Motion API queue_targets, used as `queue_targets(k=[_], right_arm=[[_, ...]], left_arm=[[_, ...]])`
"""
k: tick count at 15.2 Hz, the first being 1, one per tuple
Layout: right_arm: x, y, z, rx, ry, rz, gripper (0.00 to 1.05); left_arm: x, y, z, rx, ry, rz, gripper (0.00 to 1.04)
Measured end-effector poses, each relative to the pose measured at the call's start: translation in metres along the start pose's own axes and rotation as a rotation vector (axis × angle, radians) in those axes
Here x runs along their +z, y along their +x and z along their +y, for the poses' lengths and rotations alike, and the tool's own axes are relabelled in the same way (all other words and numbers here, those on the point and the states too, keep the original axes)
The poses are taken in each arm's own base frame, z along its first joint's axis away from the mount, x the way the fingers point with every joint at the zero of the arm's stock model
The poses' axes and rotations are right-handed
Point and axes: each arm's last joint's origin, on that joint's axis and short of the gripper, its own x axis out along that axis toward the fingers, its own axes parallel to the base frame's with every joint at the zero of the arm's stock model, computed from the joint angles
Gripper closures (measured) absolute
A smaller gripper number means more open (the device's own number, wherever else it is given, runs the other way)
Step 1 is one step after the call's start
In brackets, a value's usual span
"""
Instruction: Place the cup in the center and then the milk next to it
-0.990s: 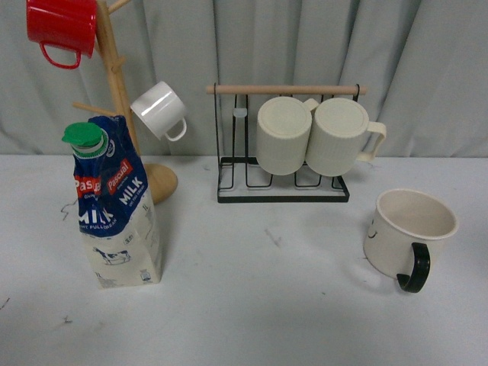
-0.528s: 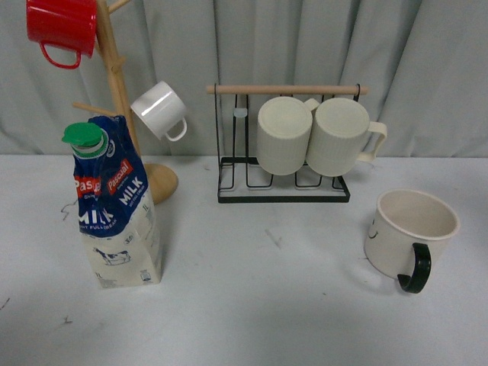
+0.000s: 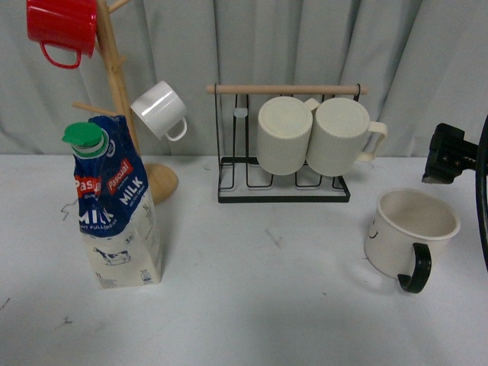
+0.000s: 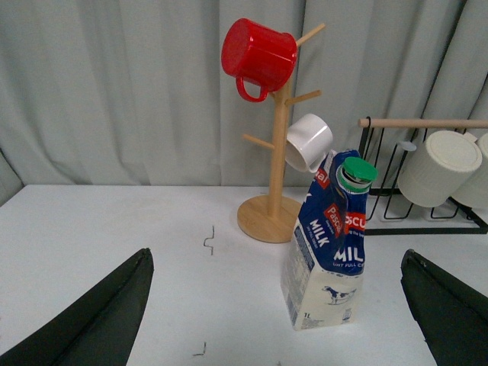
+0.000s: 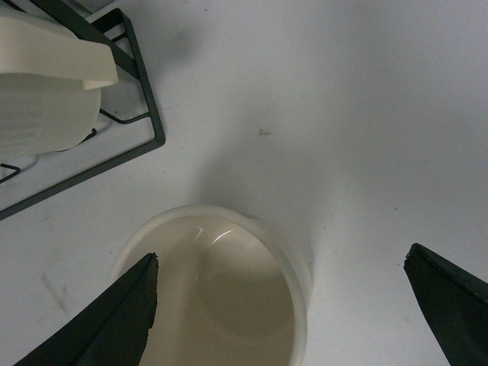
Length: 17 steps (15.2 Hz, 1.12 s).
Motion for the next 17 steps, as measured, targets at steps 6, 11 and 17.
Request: queue_targets(k=[6, 11, 17], right_arm=[[-0.011, 0.018, 0.002, 0.04, 0.002, 0.016, 0.06], [-0.027, 0.031, 0.002, 0.025, -0.036, 0.051, 0.21], [-0.025, 0.024, 0.009, 0.024, -0.076, 0.038, 0.89]], left_arm=[[0.0, 0.0, 0.0, 0.0, 0.0, 0.0, 0.07], [0.0, 0.0, 0.0, 0.0, 0.0, 0.0, 0.07], [0.0, 0.0, 0.0, 0.0, 0.0, 0.0, 0.07]])
